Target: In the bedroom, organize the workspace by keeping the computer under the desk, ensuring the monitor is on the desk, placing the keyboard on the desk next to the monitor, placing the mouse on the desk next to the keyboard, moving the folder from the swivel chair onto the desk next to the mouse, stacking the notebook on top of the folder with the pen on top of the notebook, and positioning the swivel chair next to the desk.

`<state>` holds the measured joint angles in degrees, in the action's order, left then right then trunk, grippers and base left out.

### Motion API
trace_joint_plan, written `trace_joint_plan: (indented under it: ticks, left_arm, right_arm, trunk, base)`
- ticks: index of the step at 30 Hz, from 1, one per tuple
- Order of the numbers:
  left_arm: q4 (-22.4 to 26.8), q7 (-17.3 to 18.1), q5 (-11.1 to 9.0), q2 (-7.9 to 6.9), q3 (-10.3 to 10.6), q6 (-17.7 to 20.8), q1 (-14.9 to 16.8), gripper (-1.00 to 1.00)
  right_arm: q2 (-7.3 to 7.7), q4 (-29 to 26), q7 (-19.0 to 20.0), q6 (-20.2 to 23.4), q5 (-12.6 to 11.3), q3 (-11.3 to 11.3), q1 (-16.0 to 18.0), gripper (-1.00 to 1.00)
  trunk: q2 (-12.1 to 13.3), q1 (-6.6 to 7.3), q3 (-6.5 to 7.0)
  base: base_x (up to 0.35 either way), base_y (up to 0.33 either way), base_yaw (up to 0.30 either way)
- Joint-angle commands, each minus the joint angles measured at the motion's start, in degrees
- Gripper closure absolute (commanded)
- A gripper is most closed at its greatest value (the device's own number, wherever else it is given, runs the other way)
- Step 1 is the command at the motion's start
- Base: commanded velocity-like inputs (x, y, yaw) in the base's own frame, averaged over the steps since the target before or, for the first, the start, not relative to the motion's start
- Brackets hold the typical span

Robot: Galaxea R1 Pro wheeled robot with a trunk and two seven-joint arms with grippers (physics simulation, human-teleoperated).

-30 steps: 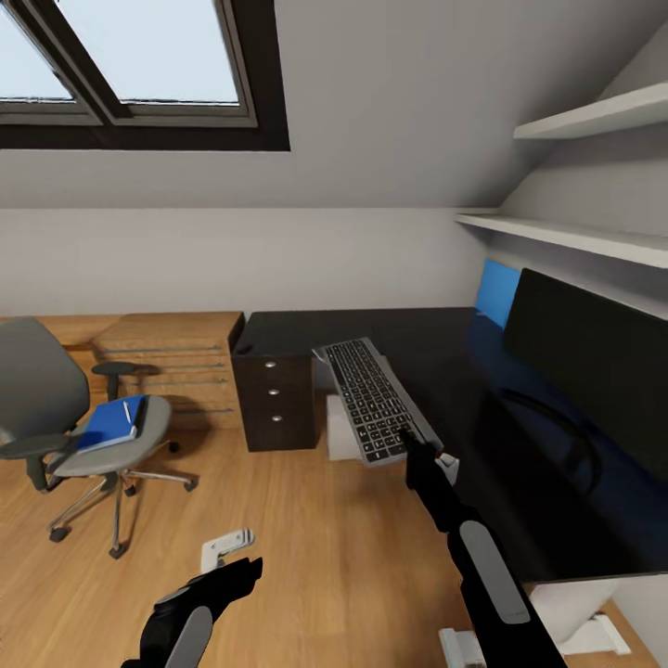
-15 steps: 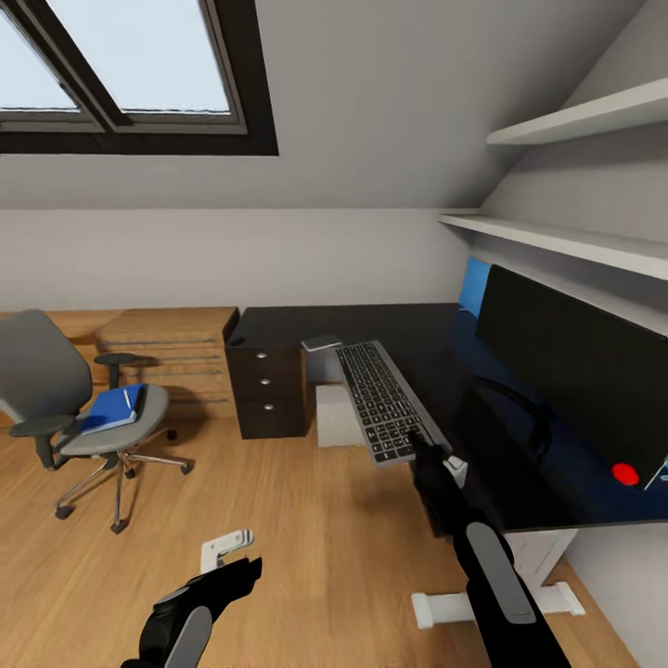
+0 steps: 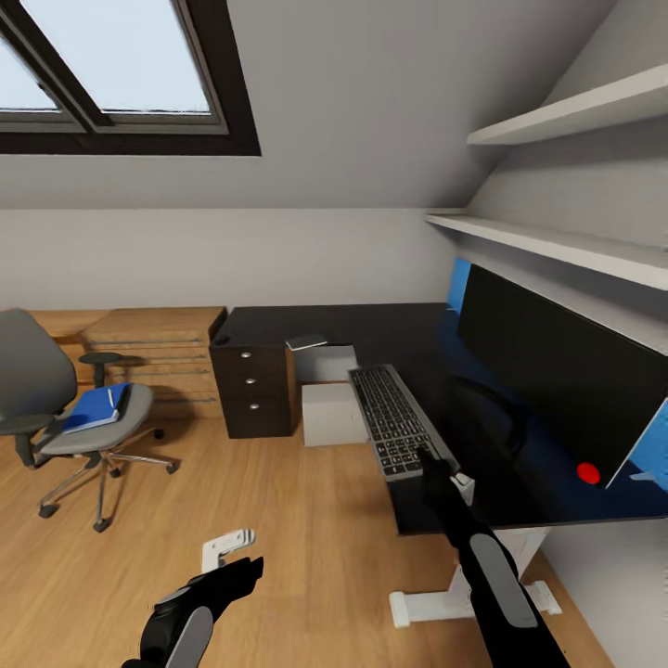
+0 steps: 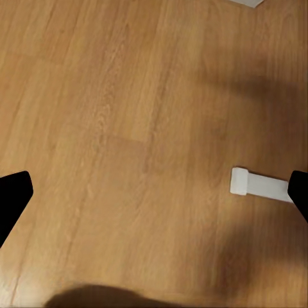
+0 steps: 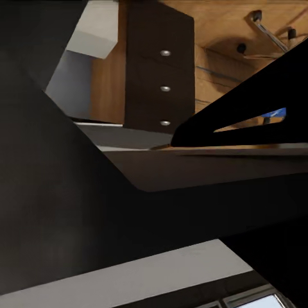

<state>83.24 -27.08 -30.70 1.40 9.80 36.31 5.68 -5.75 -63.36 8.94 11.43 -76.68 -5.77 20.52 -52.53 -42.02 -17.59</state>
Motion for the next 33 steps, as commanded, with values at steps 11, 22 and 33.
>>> trace_joint_plan:
  ticks: [11,22,33]
  left_arm:
    - [0.08,-0.39,-0.59,-0.08,-0.03,0.11,0.05,-1.00]
    - [0.08,-0.53,-0.59,-0.02,0.04,0.13,0.04,-1.00]
    - [0.08,-0.52,-0.59,-0.07,0.05,0.08,0.06,-1.00]
  right_arm:
    - [-0.03,3.58,0.15,-2.03,-0.50,-2.21,0.31,1.00]
    - [1.44,8.92,-0.93,-6.76,-0.58,-2.21,1.71,1.00]
    - [1.44,8.96,-1.52,-7.80,-0.58,-2.22,1.72,1.00]
  trunk:
    - [-0.05,-0.01,-0.07]
    - [-0.05,-0.01,-0.07]
    - [-0.05,-0.01,-0.07]
  base:
    - [0.000,-0.165,0.000]
    - [0.061,-0.066,0.000]
    - [0.233,-0.177,0.000]
